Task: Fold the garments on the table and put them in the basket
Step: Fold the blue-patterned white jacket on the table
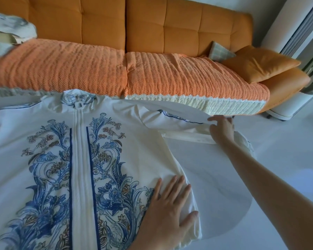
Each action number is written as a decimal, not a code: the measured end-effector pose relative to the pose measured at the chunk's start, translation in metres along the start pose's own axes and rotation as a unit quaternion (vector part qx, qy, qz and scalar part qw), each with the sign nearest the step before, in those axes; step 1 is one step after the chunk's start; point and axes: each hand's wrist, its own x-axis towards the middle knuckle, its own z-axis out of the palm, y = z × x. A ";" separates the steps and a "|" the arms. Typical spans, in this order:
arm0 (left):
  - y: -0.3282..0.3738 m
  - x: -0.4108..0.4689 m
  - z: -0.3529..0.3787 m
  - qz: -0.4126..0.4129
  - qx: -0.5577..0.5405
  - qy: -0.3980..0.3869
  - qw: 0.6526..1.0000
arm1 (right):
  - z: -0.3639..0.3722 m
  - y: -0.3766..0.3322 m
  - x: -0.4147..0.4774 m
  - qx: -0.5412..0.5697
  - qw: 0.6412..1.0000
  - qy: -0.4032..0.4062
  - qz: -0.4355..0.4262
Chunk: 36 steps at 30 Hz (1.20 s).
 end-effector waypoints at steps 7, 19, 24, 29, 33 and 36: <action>-0.002 0.006 0.009 0.014 -0.027 0.032 0.999 | 0.064 -0.064 0.040 0.034 0.987 -0.155 -0.034; -0.002 0.015 0.031 -0.004 -0.088 0.085 0.993 | 0.115 -0.104 0.074 0.047 0.997 0.002 0.064; -0.003 0.011 0.016 -0.011 -0.133 0.037 0.990 | 0.120 -0.113 0.056 0.031 0.998 -0.032 -0.053; -0.004 0.010 -0.015 -0.067 -0.309 0.031 0.948 | 0.117 -0.134 0.023 0.047 0.939 -0.271 -0.206; -0.019 0.020 -0.050 -0.119 -0.475 0.007 0.872 | 0.104 -0.134 0.020 0.012 0.942 -0.245 -0.231; -0.042 0.043 -0.066 -0.110 -0.400 0.091 0.906 | 0.087 -0.123 0.025 0.073 0.961 -0.217 -0.155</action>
